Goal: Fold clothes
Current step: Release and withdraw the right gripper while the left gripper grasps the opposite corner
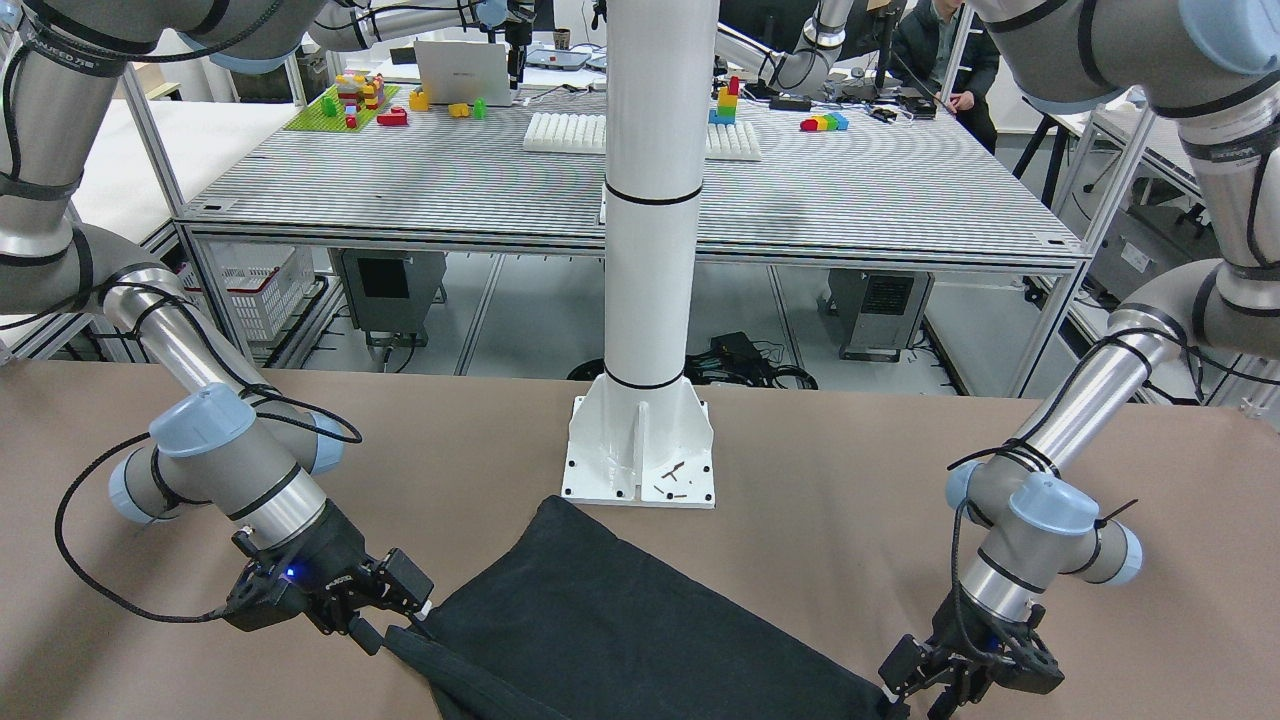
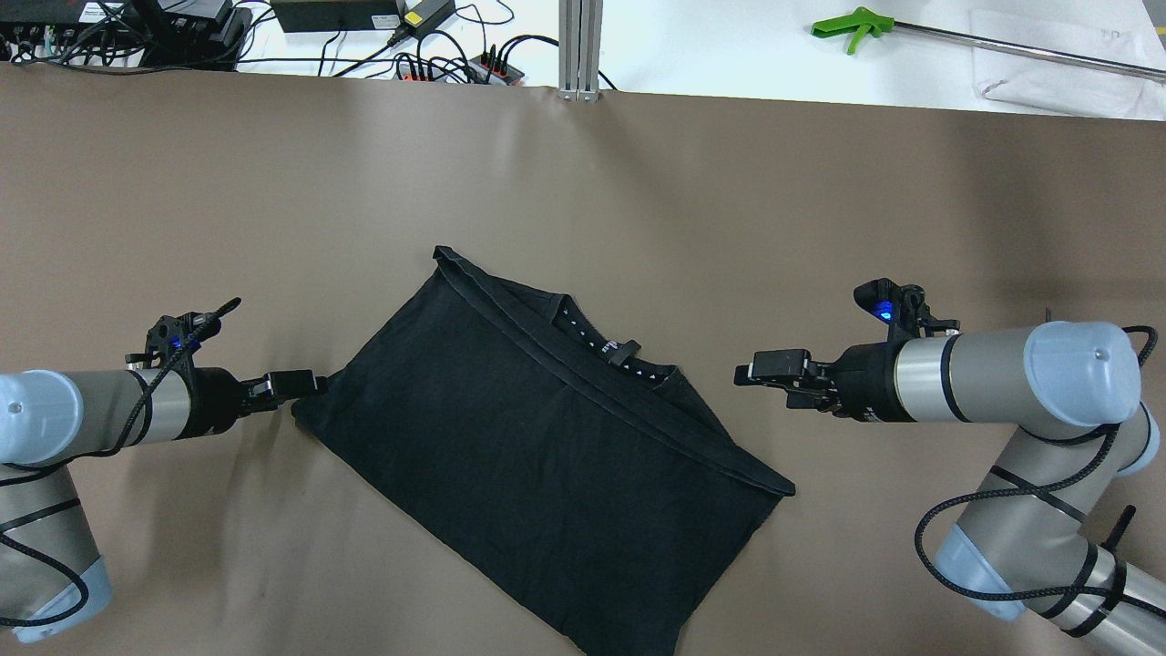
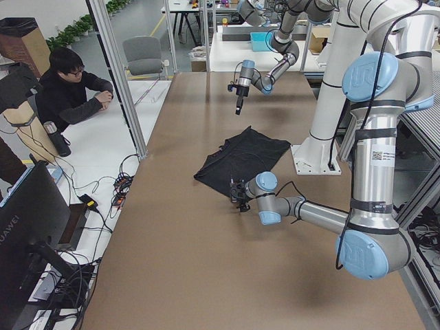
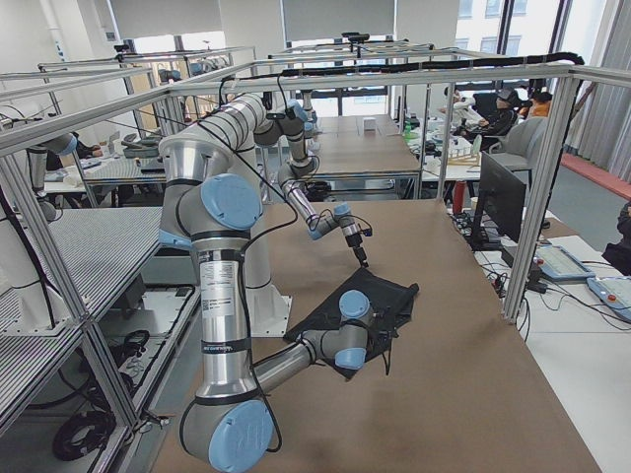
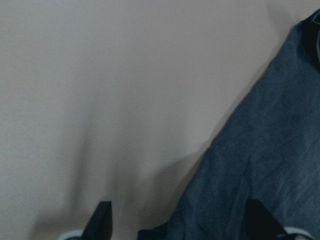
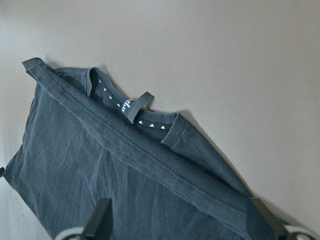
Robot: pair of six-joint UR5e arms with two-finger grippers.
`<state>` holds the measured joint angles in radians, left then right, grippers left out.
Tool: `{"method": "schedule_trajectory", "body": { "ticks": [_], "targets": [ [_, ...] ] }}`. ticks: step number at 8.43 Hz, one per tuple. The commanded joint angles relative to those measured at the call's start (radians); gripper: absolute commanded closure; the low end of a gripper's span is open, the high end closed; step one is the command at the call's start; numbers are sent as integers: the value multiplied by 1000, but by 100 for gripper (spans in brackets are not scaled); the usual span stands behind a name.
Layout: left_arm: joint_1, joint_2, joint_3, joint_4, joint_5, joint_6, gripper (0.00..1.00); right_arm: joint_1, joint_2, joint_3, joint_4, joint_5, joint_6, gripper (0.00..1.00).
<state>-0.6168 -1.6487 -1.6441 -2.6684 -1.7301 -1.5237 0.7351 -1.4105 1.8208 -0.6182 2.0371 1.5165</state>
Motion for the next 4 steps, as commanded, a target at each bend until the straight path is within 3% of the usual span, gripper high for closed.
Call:
{"method": "schedule_trajectory", "body": {
  "ticks": [1,4],
  "targets": [
    [17,-3,4,2,0,3,6,0,-1,0,0,0,1,6],
    [38,-11,1,12,3,5,10,4,-1,2,2,-2,1,6]
  ]
}}
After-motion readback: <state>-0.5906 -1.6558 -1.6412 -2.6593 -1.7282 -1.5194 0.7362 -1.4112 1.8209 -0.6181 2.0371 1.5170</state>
